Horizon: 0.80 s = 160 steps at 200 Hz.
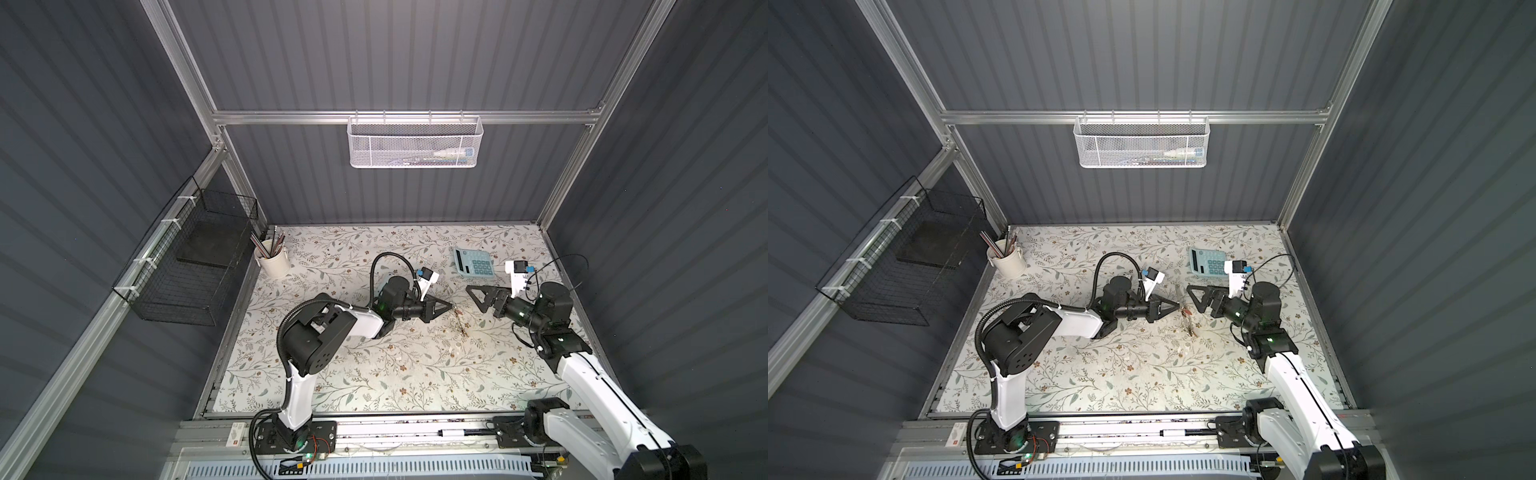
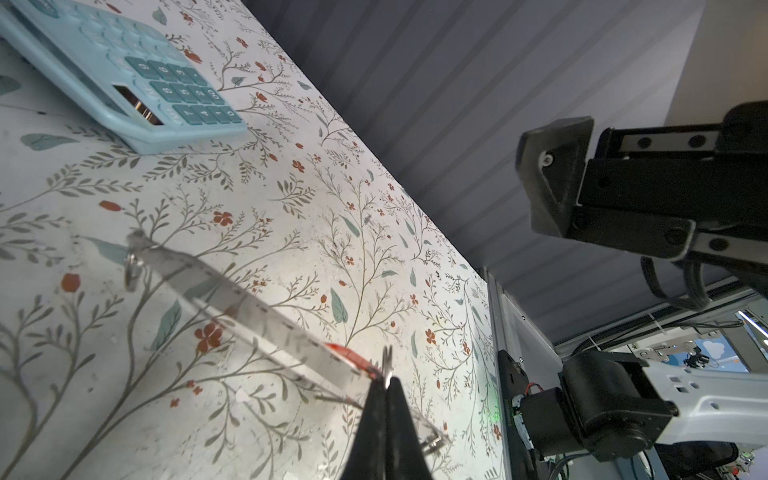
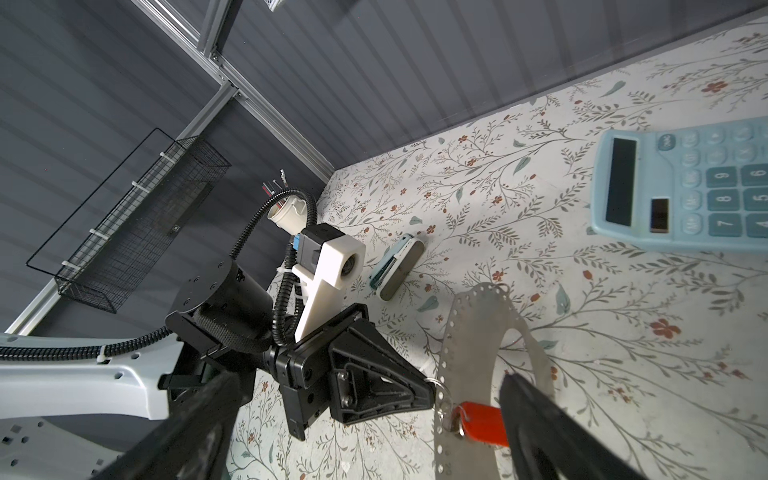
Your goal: Put the keys on the keyring
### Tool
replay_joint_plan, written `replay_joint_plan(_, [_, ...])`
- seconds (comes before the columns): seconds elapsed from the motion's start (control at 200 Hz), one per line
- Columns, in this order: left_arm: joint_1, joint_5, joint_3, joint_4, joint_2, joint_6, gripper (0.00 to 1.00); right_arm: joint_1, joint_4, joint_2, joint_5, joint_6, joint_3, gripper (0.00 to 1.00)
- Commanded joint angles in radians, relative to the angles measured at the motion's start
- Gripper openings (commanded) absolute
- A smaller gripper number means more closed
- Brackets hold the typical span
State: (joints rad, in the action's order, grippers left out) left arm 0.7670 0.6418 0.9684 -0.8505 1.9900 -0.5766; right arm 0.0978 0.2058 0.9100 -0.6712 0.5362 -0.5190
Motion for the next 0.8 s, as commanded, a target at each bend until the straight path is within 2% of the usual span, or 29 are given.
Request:
replay_joint_plan(0.0, [0.0, -0.015, -0.038, 0.058, -0.029, 0.035, 0.0, -0.004, 0.038, 0.012, -0.023, 0.018, 0.005, 0.99])
replay_joint_plan(0.35, [-0.014, -0.009, -0.077, 0.171, -0.034, 0.072, 0.0, -0.004, 0.024, 0.023, -0.028, 0.018, 0.002, 0.99])
replay_joint_plan(0.795, [-0.027, -0.035, -0.101, 0.222, -0.022, 0.091, 0.01, -0.004, 0.027, 0.032, -0.029, 0.016, 0.0, 0.99])
